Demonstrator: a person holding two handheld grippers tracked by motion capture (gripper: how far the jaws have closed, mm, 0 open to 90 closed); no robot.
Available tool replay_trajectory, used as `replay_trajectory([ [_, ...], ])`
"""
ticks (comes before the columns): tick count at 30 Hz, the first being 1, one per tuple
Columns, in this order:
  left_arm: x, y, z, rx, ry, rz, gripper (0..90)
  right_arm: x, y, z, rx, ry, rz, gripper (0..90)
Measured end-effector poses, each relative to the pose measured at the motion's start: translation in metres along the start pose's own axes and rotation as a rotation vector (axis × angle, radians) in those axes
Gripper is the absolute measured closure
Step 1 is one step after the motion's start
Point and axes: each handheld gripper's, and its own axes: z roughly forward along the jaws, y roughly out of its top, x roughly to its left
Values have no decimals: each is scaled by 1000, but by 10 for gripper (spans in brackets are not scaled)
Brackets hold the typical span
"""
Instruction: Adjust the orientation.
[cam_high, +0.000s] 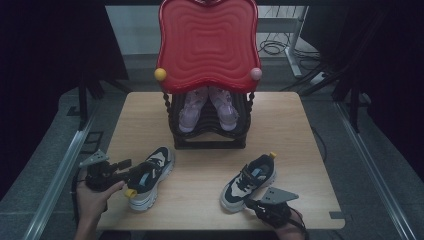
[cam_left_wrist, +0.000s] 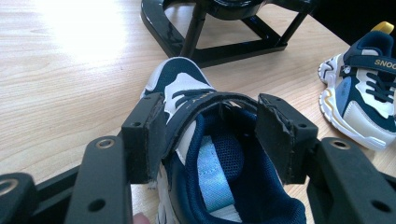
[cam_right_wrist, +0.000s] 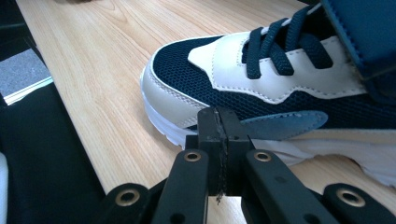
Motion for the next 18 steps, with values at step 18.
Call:
replay_trajectory([
  [18, -1, 0, 3, 10, -4, 2, 431, 4, 13, 18, 2, -20, 39, 897],
])
